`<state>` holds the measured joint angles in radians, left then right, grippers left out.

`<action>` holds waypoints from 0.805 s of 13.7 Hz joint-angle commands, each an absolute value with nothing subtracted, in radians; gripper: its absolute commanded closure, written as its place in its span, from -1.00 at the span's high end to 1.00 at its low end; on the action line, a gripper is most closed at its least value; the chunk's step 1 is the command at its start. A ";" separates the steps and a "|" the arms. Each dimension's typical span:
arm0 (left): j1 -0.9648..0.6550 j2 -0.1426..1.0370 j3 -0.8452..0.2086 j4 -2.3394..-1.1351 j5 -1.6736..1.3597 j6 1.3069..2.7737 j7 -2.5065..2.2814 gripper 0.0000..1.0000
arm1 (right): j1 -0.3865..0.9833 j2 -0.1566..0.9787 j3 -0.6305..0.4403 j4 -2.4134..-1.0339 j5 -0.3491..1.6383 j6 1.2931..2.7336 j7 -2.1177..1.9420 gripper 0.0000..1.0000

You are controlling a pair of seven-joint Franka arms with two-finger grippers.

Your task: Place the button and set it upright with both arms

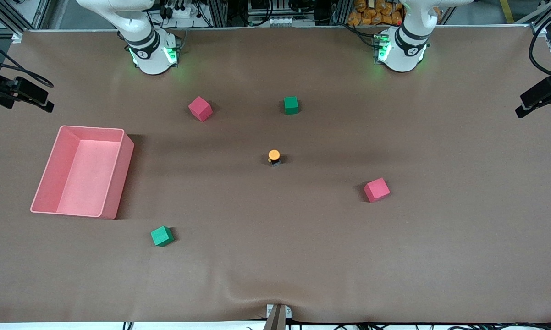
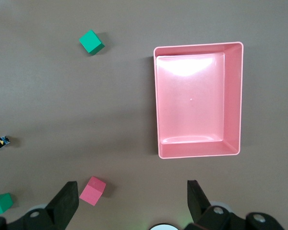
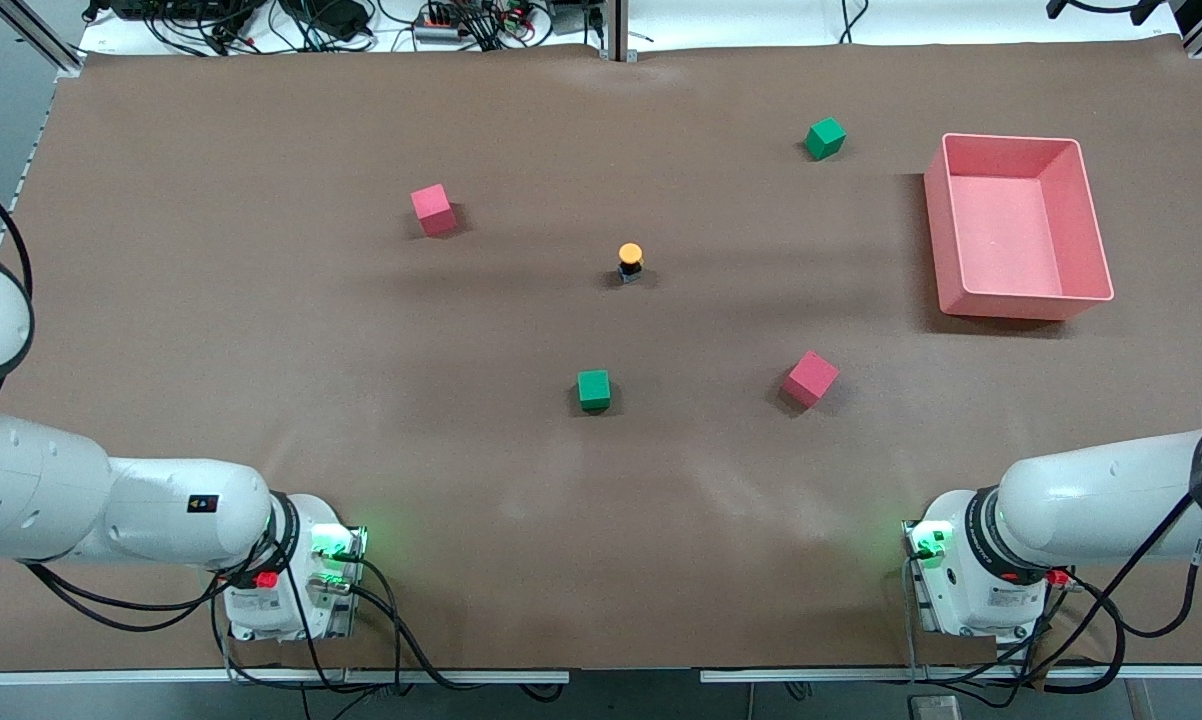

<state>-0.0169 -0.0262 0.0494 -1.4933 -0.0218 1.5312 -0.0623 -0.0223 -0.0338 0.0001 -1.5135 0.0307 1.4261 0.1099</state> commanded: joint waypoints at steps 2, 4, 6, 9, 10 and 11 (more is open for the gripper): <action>-0.028 -0.043 0.038 -1.489 -0.025 1.506 -0.054 1.00 | -0.028 -0.052 0.002 -1.534 0.021 1.431 0.104 1.00; -0.028 -0.044 0.038 -1.489 -0.025 1.506 -0.060 1.00 | -0.028 -0.052 0.002 -1.534 0.021 1.430 0.106 1.00; -0.028 -0.043 0.037 -1.489 -0.025 1.506 -0.061 1.00 | -0.028 -0.052 0.002 -1.534 0.021 1.430 0.106 1.00; -0.028 -0.040 0.037 -1.489 -0.025 1.506 -0.060 1.00 | -0.026 -0.052 0.002 -1.534 0.021 1.430 0.106 1.00; -0.028 -0.038 0.037 -1.489 -0.025 1.506 -0.061 1.00 | -0.025 -0.052 0.002 -1.534 0.021 1.428 0.106 1.00; -0.028 -0.038 0.035 -1.489 -0.029 1.506 -0.061 1.00 | -0.025 -0.052 0.002 -1.534 0.021 1.427 0.106 1.00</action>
